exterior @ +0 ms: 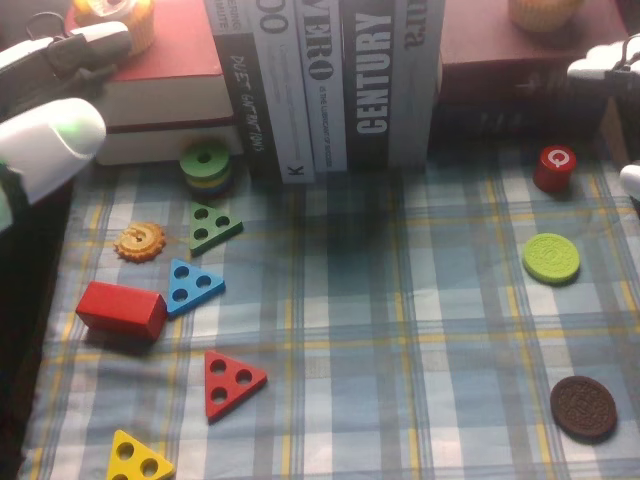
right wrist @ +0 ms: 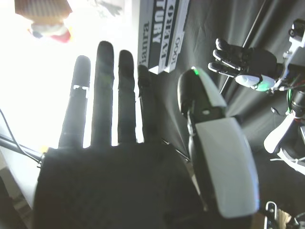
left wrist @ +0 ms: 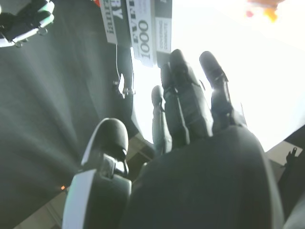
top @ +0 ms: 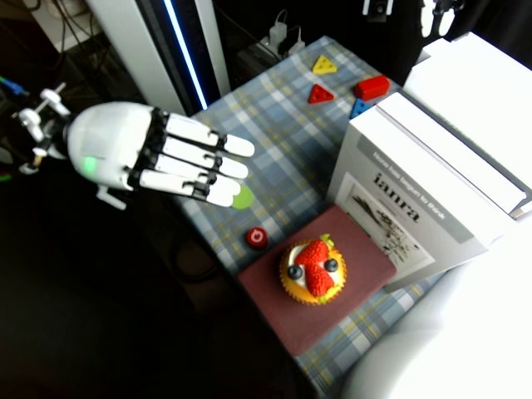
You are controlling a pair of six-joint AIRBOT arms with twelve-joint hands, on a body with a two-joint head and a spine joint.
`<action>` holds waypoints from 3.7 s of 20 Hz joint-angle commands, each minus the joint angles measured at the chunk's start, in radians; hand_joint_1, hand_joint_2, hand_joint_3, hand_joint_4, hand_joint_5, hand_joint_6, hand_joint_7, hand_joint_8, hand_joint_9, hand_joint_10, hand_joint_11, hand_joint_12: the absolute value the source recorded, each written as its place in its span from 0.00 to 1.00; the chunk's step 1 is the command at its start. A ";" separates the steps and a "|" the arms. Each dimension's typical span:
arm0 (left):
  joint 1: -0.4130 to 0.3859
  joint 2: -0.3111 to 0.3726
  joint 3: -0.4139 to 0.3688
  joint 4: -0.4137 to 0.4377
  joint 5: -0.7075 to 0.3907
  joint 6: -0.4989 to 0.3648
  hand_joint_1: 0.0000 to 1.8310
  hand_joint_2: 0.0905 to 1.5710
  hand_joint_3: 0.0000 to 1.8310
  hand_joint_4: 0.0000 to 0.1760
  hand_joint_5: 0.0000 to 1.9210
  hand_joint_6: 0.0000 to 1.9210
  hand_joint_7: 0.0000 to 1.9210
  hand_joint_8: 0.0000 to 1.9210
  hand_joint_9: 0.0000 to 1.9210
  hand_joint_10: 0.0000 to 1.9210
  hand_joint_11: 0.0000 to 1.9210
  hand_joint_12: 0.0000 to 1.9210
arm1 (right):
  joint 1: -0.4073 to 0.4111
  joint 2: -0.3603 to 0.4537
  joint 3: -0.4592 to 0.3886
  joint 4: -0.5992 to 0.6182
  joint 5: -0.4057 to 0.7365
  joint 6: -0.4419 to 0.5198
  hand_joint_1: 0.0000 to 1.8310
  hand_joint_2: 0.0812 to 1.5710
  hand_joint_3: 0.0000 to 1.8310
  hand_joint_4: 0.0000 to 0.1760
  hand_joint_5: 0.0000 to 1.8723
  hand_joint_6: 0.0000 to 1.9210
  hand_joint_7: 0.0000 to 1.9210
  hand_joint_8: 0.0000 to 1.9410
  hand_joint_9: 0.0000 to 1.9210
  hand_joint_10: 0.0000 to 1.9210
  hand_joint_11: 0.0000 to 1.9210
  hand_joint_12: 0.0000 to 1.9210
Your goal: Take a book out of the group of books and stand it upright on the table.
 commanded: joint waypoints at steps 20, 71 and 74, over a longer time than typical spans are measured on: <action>-0.006 -0.018 0.018 0.001 -0.089 -0.009 0.00 0.70 0.00 1.00 0.05 0.00 0.00 0.00 0.00 0.00 0.00 0.00 | 0.672 -0.169 0.224 -0.385 -0.398 -0.031 0.00 0.62 0.00 1.00 0.01 0.00 0.00 0.00 0.00 0.00 0.03 0.02; 0.068 -0.023 0.009 -0.024 -0.141 -0.100 0.00 0.86 0.00 1.00 0.05 0.00 0.01 0.00 0.00 0.00 0.00 0.00 | 0.455 0.057 -0.097 -0.603 -0.251 -0.034 0.29 0.74 0.00 0.89 0.08 0.00 0.00 0.00 0.00 0.00 0.00 0.00; 0.079 -0.022 0.007 -0.026 -0.158 -0.105 0.00 0.86 0.00 1.00 0.05 0.00 0.01 0.00 0.00 0.00 0.00 0.00 | 0.435 0.081 -0.107 -0.586 -0.161 -0.034 0.00 0.97 0.02 0.93 0.11 0.02 0.05 0.00 0.01 0.00 0.00 0.00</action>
